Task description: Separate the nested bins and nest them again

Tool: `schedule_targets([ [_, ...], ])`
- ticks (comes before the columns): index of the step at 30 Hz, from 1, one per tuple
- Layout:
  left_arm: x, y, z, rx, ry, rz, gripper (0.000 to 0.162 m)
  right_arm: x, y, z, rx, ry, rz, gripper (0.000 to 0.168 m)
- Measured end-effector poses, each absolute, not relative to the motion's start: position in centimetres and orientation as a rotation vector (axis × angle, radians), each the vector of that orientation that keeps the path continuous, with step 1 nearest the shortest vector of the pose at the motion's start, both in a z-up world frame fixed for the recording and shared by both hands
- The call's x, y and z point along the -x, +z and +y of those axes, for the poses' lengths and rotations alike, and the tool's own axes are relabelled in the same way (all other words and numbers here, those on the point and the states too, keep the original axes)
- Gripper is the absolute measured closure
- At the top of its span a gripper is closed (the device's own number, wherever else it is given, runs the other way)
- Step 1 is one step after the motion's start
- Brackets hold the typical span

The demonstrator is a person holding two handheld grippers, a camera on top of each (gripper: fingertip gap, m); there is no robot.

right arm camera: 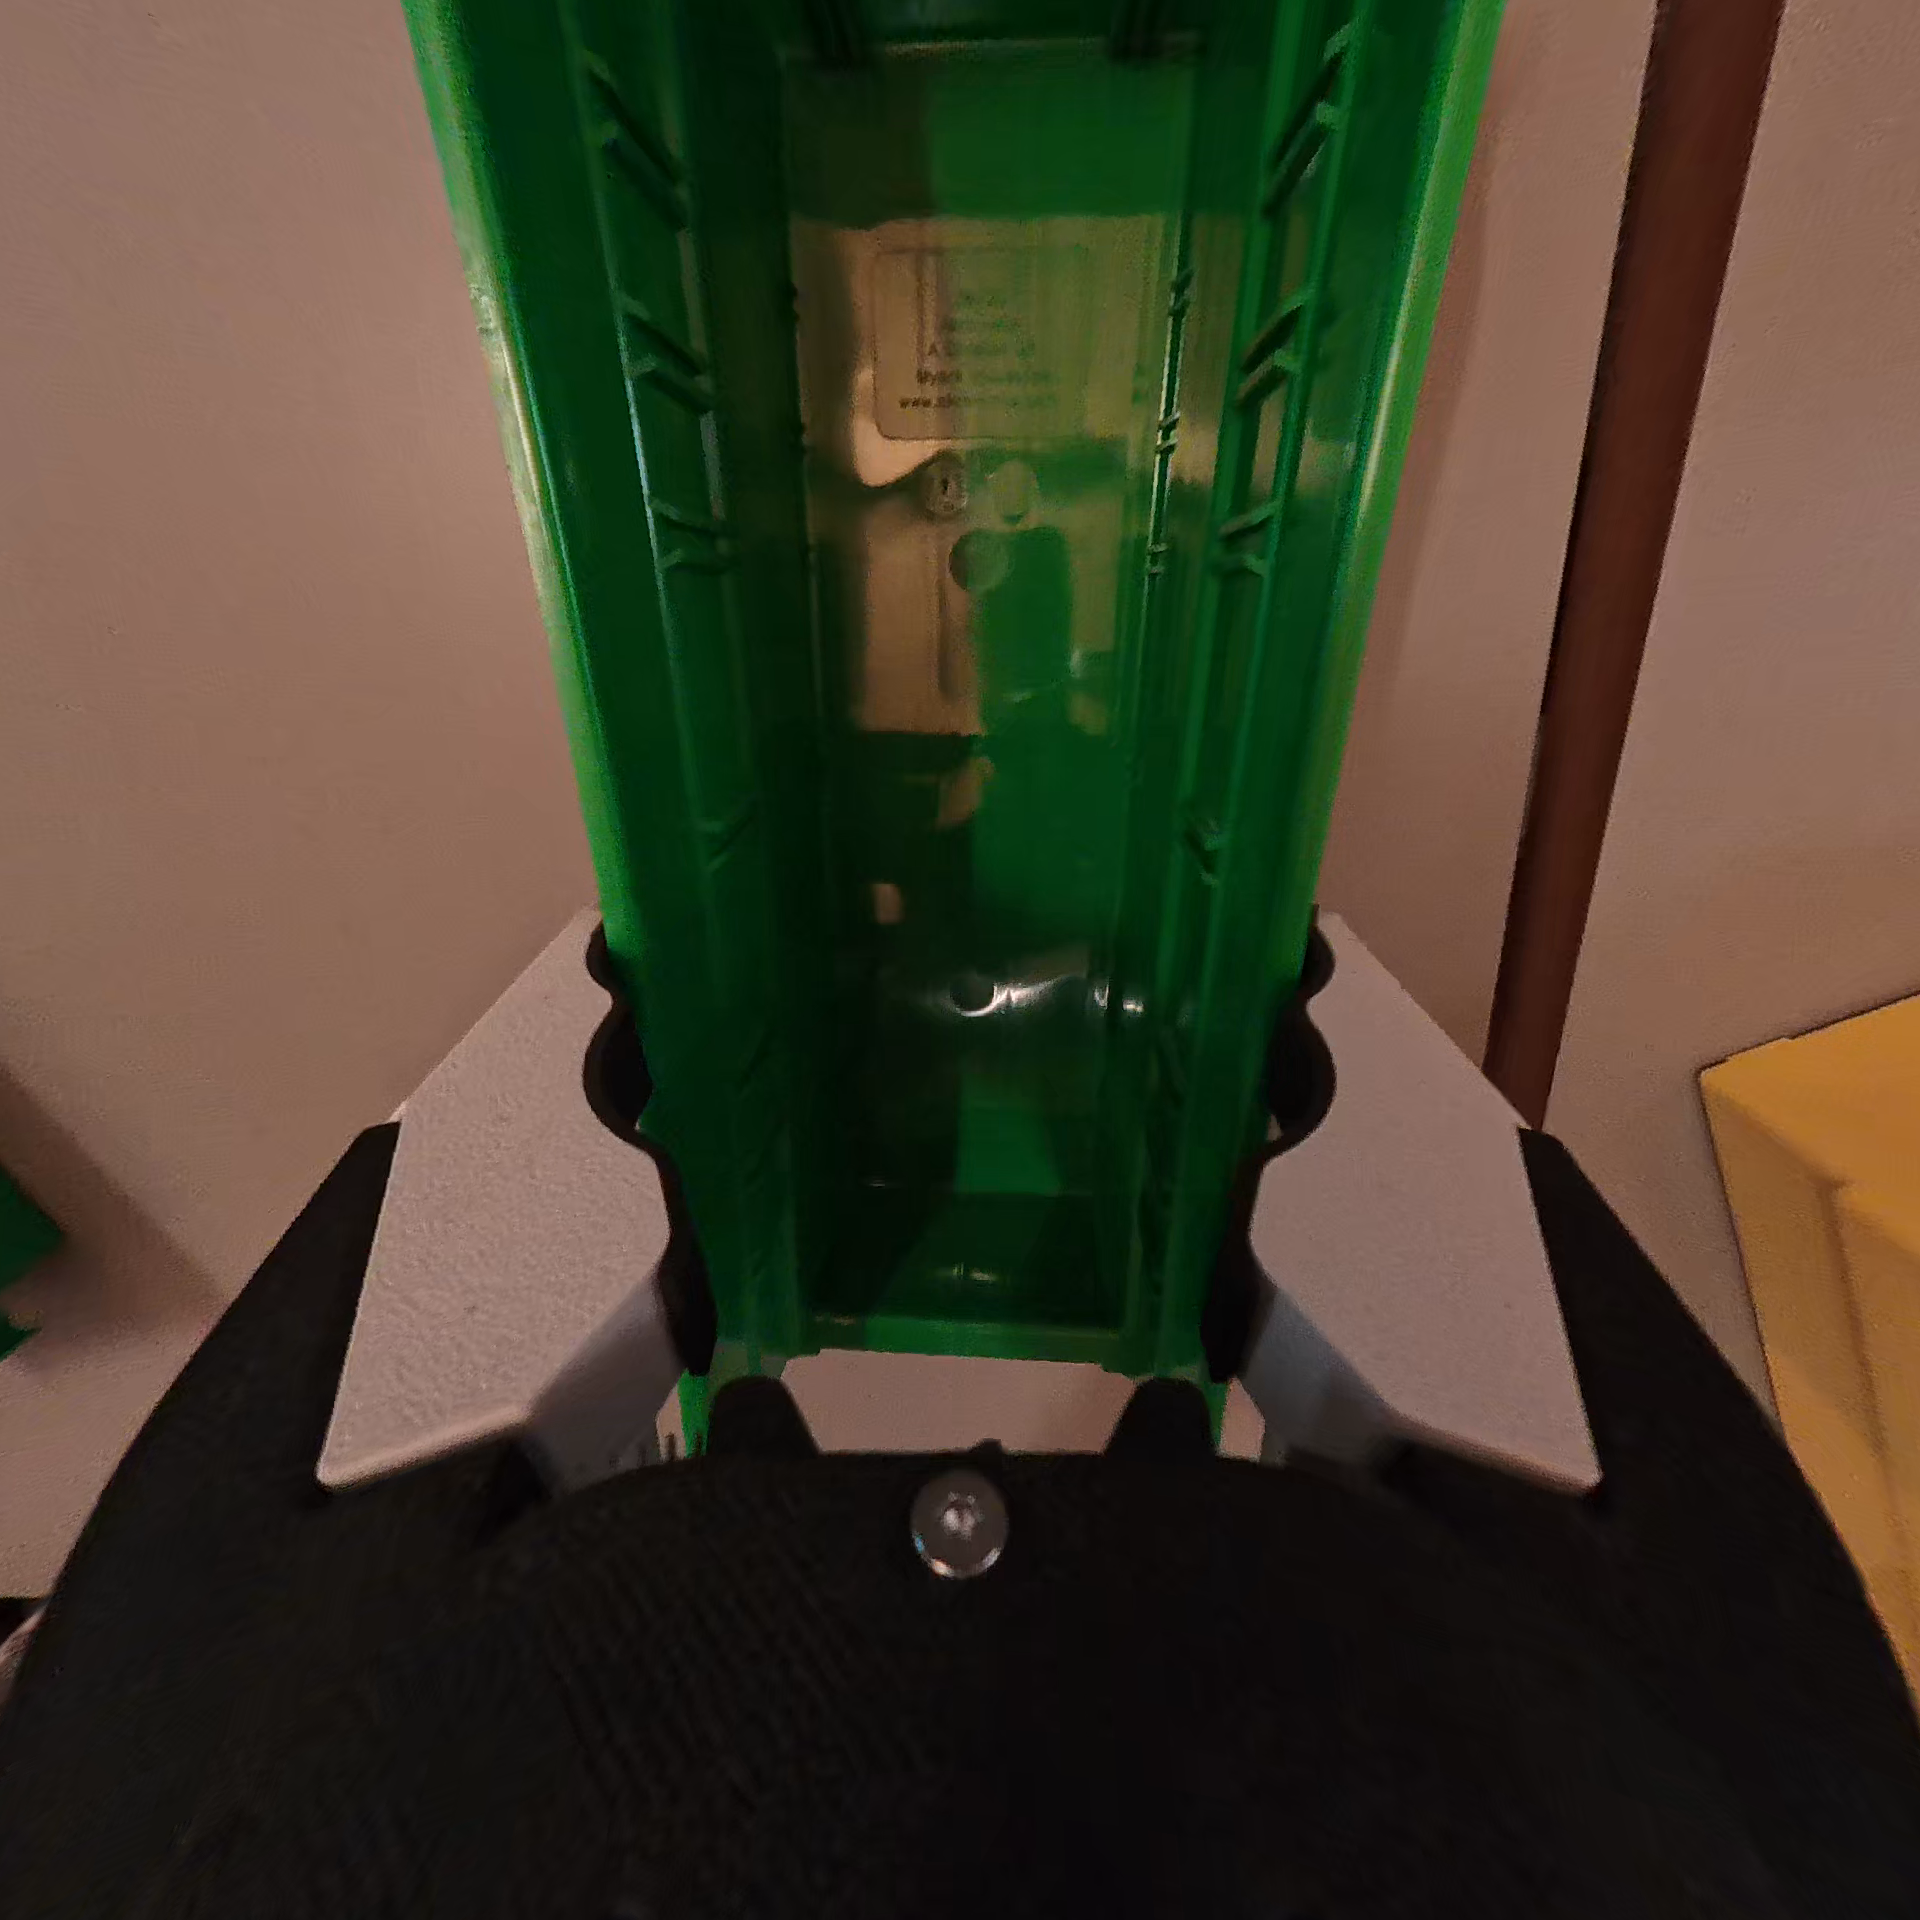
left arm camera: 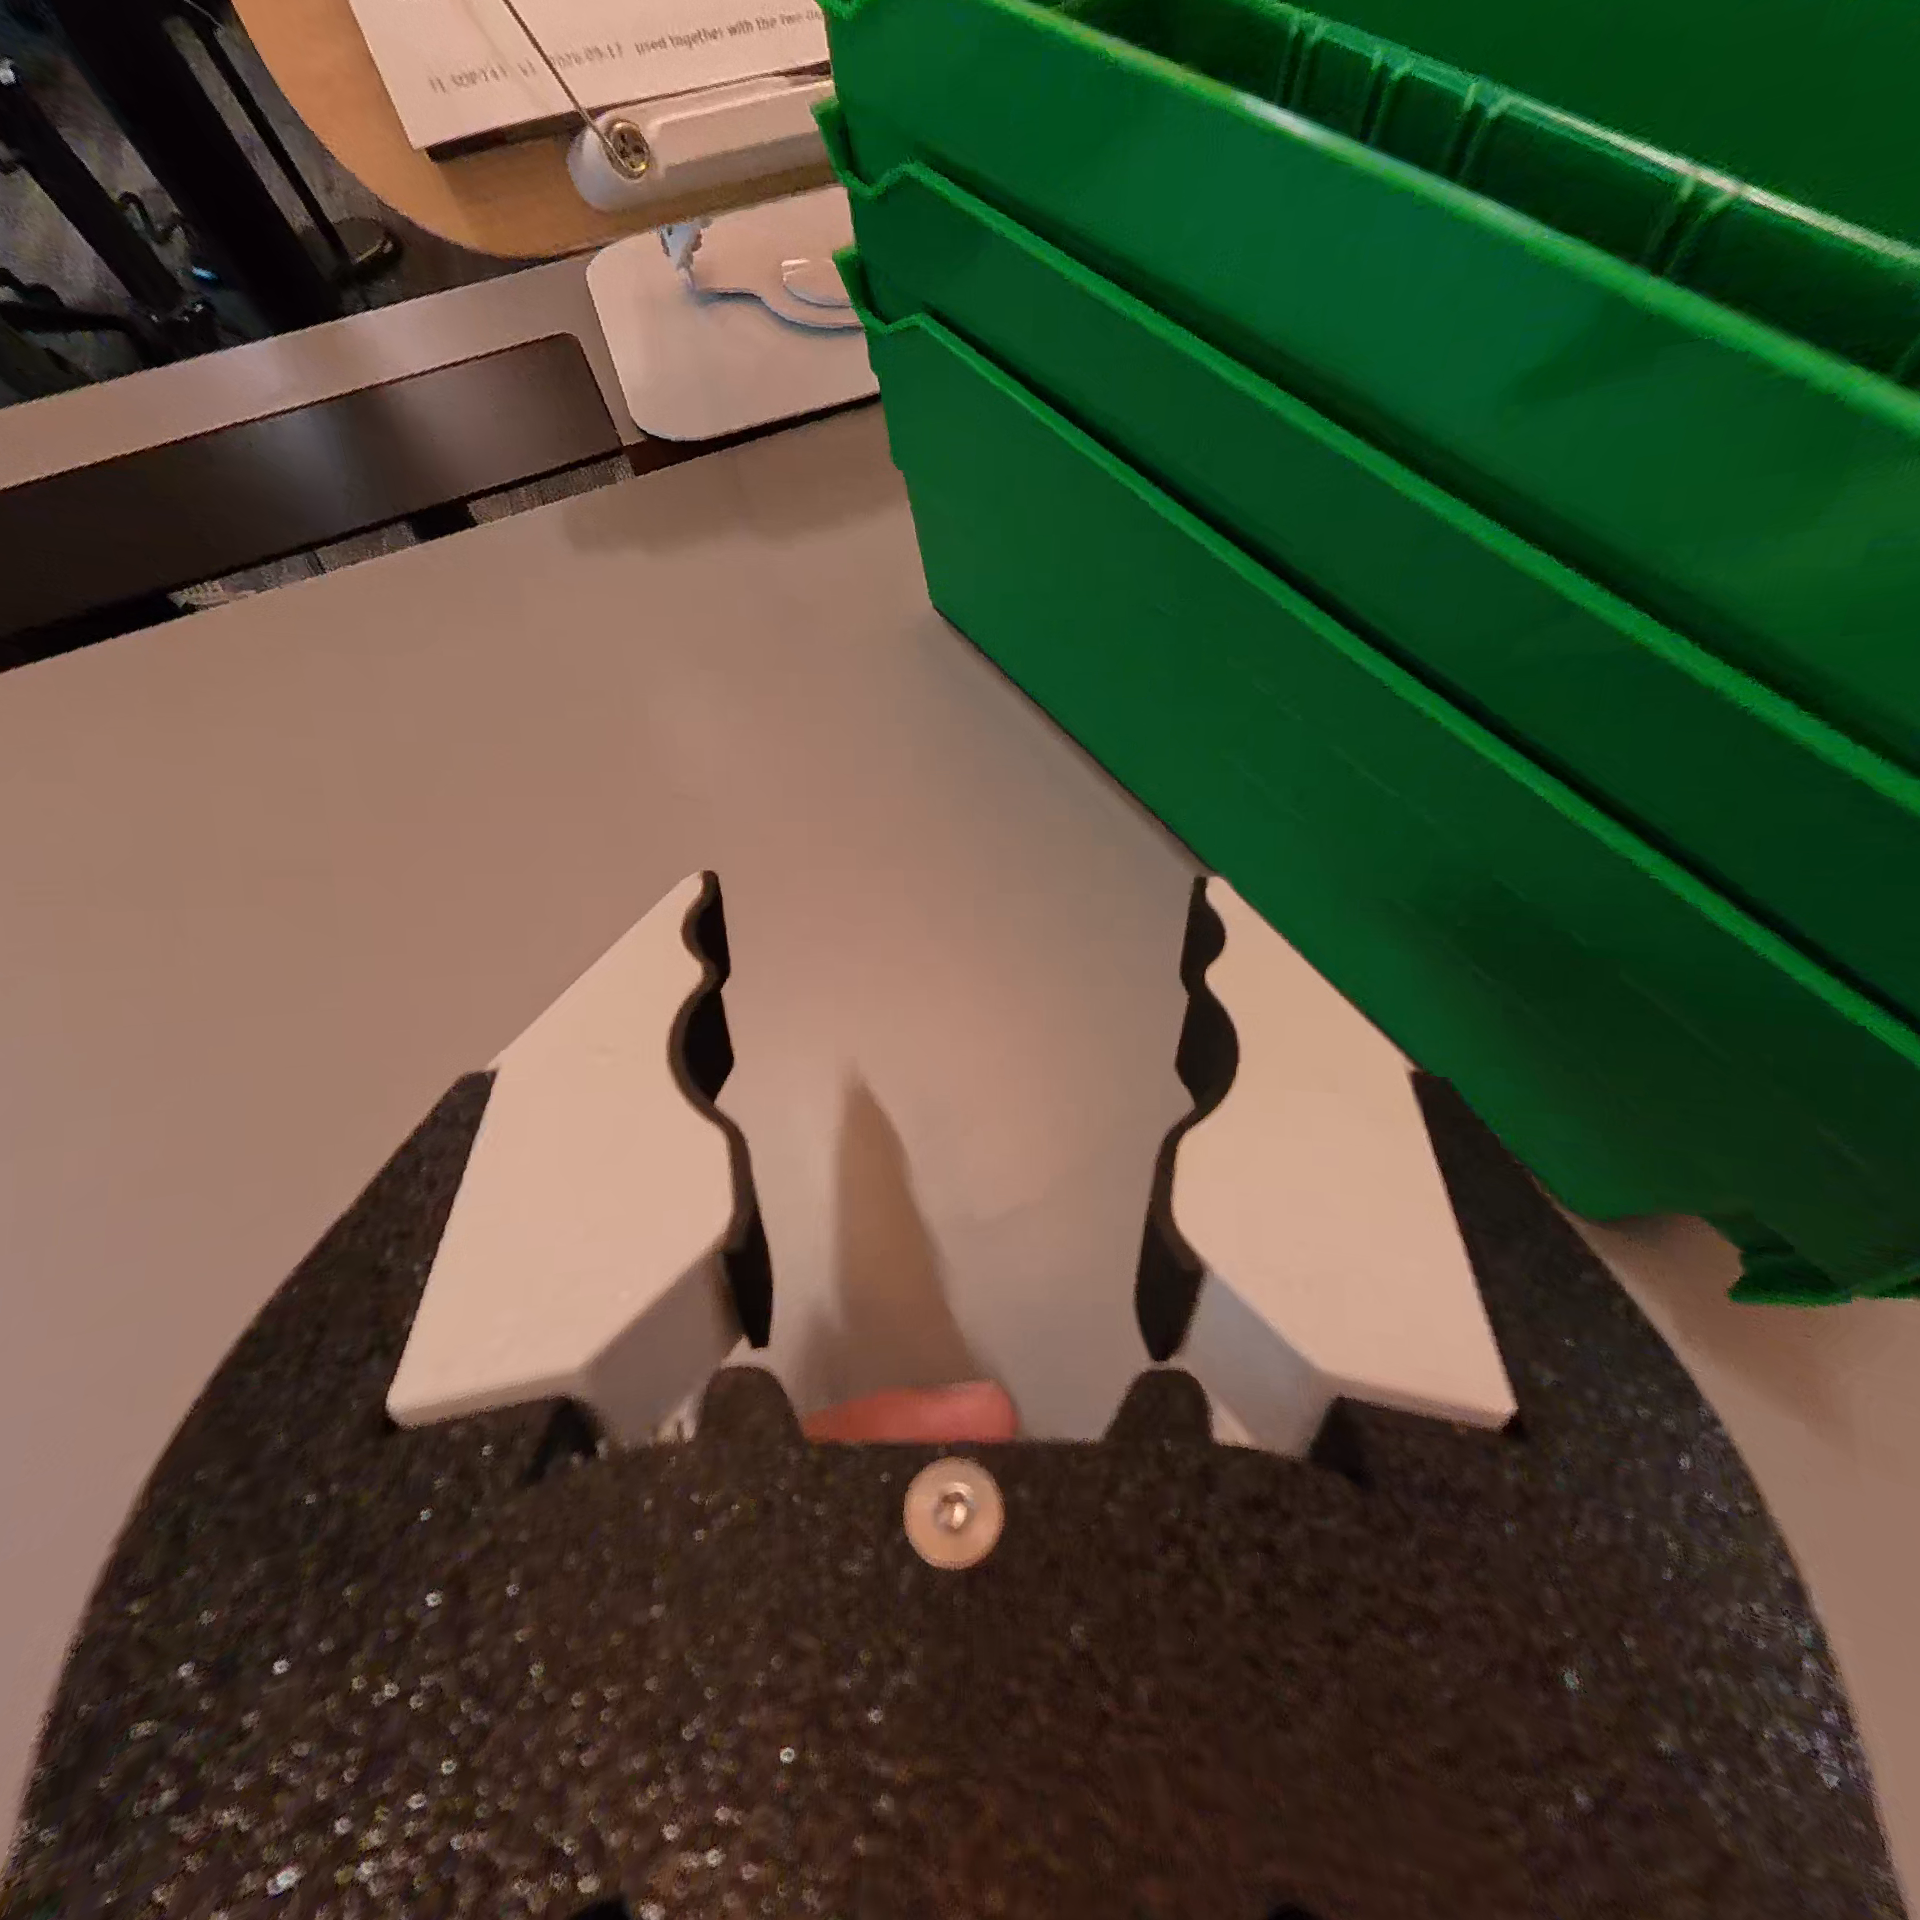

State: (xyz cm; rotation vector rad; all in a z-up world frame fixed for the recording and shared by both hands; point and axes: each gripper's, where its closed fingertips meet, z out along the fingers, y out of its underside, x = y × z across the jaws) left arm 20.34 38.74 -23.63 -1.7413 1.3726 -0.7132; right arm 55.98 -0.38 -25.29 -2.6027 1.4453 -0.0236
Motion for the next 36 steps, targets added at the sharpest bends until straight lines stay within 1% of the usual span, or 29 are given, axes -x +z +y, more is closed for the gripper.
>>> schedule_targets([
  [2, -20.8, -23.0, 38.5, 1.762, -0.747, 1.339, 0.075, -56.0, -25.4, -0.4, 2.609, -0.017, 1.444, 0.044],
  [4, -21.3, -22.4, 38.0, 1.745, -0.777, 1.333, 0.075, -55.8, -25.3, -0.4, 2.622, 0.002, 1.448, 0.052],
  [9, -21.4, -23.3, 37.8, 1.726, -0.709, 1.382, 0.076, -55.7, -25.2, -0.4, 2.62, 0.035, 1.468, 0.063],
  [13, -21.4, -23.6, 37.1, 1.768, -0.805, 1.341, 0.076, -55.3, -25.1, -0.4, 2.63, 0.066, 1.489, 0.069],
  [20, -21.9, -22.7, 35.8, 1.676, -0.808, 1.437, 0.076, -53.7, -24.1, 0.6, 2.531, 0.2, 1.518, 0.072],
  [26, -21.4, -23.0, 35.0, 1.659, -0.838, 1.467, 0.076, -51.8, -20.2, 1.4, 2.534, 0.146, 1.476, 0.074],
  [31, -20.9, -22.2, 35.6, 1.654, -0.859, 1.436, 0.076, -49.5, -14.8, 4.7, 2.542, 0.055, 1.342, 0.075],
  [36, -20.4, -21.4, 36.0, 1.639, -0.858, 1.417, 0.076, -45.1, -9.5, 10.9, 2.523, 0.093, 1.139, 0.074],
])
